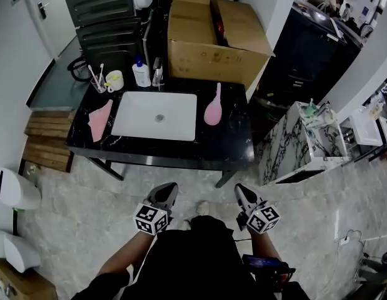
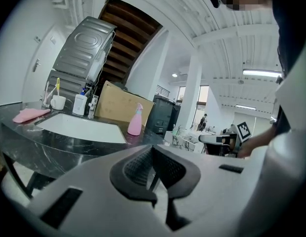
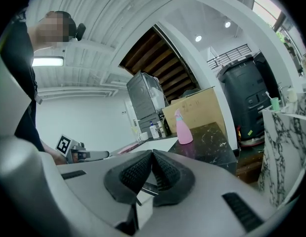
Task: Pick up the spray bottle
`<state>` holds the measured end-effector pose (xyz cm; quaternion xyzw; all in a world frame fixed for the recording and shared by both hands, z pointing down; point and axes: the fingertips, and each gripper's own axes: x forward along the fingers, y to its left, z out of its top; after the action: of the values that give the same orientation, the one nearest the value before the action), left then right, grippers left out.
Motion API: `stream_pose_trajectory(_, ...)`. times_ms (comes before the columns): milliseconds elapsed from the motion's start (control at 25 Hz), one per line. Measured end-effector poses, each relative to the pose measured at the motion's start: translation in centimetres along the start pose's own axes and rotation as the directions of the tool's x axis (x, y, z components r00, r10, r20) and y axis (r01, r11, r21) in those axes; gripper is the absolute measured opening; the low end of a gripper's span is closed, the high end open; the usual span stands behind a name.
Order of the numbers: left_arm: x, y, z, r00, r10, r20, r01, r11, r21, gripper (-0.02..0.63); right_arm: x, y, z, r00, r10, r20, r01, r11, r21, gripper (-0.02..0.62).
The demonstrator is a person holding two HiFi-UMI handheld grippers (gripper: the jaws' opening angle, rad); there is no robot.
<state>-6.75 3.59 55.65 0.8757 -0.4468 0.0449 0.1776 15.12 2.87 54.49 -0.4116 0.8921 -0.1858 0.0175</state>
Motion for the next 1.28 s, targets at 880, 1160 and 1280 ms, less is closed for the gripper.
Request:
stream_pose_trajectory(880,8.8,7.1,4.4,0.991,0.13,-0.023,-0.13,0.991,-0.016,0.008,11.7,-11.6,5.7,0.999,0.013,-0.043,-0.014,0.999,-0.033,0.026)
stream_pose_trajectory(1160,12.2,8.2,6.6,0.99,0.141,-0.019,-0.141,0.99,-0.012,0.008,14.6,-13.7,7.8,0.998,0.051,-0.03,-0.052,0.998,-0.032,0.026)
stream_pose_trajectory(1280,13.7,8.3,8.1,0.992,0.127,-0.002,-0.127,0.992,-0.002,0.008,15.8,-14.3,8.1,0.997,0.063,-0.036,-0.065,0.997,-0.031,0.026)
